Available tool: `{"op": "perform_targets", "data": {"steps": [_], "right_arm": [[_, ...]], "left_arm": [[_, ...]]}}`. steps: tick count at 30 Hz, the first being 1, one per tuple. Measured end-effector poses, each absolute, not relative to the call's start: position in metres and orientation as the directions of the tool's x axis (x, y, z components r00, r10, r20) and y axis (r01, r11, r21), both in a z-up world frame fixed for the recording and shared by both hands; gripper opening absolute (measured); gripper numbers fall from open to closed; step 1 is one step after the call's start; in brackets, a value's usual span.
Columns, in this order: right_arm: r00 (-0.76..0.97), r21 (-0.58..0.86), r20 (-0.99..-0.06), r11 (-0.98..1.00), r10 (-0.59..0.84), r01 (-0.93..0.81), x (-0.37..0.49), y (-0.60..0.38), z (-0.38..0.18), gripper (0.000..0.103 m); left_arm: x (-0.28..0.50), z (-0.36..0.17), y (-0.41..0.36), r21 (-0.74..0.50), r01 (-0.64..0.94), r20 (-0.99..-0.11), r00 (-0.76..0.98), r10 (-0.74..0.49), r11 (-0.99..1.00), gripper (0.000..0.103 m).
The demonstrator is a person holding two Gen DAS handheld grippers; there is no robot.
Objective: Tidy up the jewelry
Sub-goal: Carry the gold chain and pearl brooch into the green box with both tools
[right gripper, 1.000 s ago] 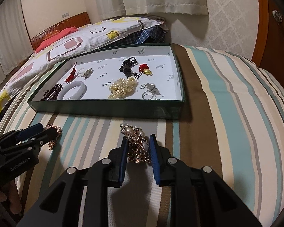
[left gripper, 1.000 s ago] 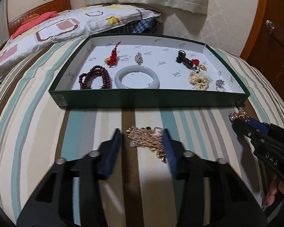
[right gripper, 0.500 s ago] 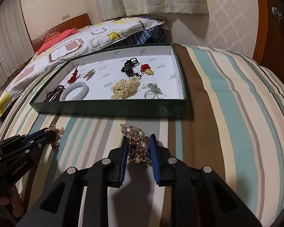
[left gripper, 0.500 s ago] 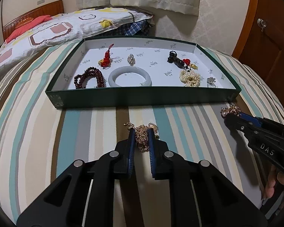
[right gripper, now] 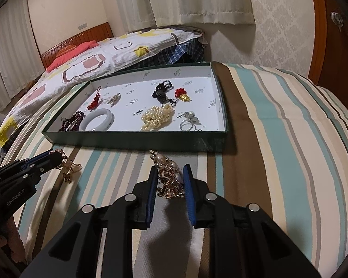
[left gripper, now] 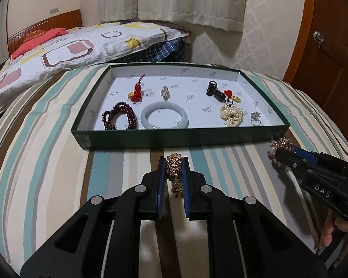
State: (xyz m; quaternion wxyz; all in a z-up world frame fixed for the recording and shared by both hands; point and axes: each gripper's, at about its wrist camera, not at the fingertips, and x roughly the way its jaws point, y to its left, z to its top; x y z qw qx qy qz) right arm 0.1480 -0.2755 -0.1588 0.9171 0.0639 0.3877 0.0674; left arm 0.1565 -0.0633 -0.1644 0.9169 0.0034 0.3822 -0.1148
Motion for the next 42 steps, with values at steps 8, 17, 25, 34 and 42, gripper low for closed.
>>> {"op": "perform_targets", "data": {"steps": [8, 17, 25, 34, 42], "right_arm": [[0.711, 0.171, -0.680, 0.982, 0.179, -0.083, 0.146, -0.274, -0.147, 0.023], [0.744, 0.180, -0.640, 0.979, 0.191, -0.097, 0.144, -0.273, -0.126, 0.023], [0.788, 0.181, -0.584, 0.978, 0.195, -0.108, 0.152, -0.275, -0.098, 0.023], [0.834, 0.158, -0.517, 0.979, 0.192, -0.128, 0.173, -0.274, -0.070, 0.023], [0.862, 0.136, -0.473, 0.982, 0.184, -0.134, 0.200, -0.276, -0.053, 0.023]], "left_arm": [[0.153, -0.151, -0.060, -0.081, 0.208, -0.676, 0.707, -0.207, 0.975, 0.013], [0.150, -0.126, -0.058, -0.083, 0.207, -0.629, 0.748, -0.212, 0.975, 0.013], [0.154, -0.098, -0.057, -0.088, 0.212, -0.574, 0.788, -0.223, 0.973, 0.013], [0.173, -0.066, -0.059, -0.086, 0.217, -0.503, 0.833, -0.230, 0.973, 0.013], [0.204, -0.049, -0.066, -0.090, 0.223, -0.464, 0.853, -0.239, 0.971, 0.013]]}}
